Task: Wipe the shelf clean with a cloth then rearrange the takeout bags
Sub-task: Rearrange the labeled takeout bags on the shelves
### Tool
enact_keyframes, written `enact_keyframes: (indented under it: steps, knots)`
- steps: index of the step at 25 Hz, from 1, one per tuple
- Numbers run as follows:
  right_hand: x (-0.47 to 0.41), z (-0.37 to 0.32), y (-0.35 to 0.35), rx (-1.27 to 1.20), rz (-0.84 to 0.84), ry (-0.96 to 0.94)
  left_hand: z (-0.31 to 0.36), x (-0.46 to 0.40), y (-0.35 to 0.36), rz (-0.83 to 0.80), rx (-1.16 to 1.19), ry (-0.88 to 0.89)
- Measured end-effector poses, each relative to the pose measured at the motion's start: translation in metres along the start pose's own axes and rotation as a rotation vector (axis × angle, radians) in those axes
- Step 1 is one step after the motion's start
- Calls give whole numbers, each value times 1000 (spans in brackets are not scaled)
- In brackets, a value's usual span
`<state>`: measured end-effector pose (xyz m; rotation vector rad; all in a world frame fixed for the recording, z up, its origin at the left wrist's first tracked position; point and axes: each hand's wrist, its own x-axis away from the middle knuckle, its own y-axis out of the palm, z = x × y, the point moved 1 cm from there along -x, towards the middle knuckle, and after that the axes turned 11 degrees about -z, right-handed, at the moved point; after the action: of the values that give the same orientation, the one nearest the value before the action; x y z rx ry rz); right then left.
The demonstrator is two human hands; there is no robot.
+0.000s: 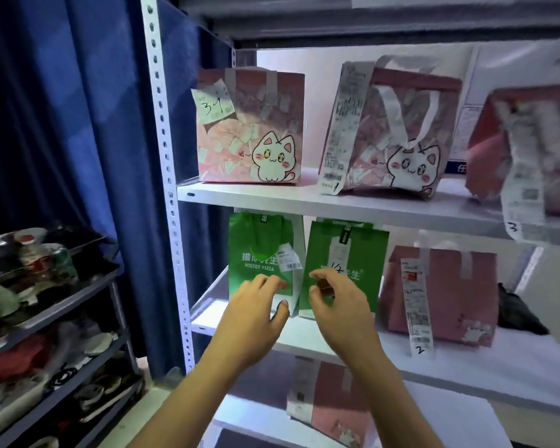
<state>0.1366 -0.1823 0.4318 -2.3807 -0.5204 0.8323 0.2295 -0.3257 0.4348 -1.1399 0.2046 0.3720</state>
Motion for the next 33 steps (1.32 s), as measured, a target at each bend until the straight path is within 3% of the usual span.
enact_keyframes:
  steps: [9,17,25,33]
  knots:
    - [-21,-18,-42,118,151,87,6,-39,-36,-38,17,201]
    - [-53,-23,-117,144,249,65,64,-97,-63,5,109,265]
    - [-119,4,-185,67,333,144,86,-175,-73,73,120,144]
    - [-158,50,-185,45,372,229,82,-221,-55,61,64,22]
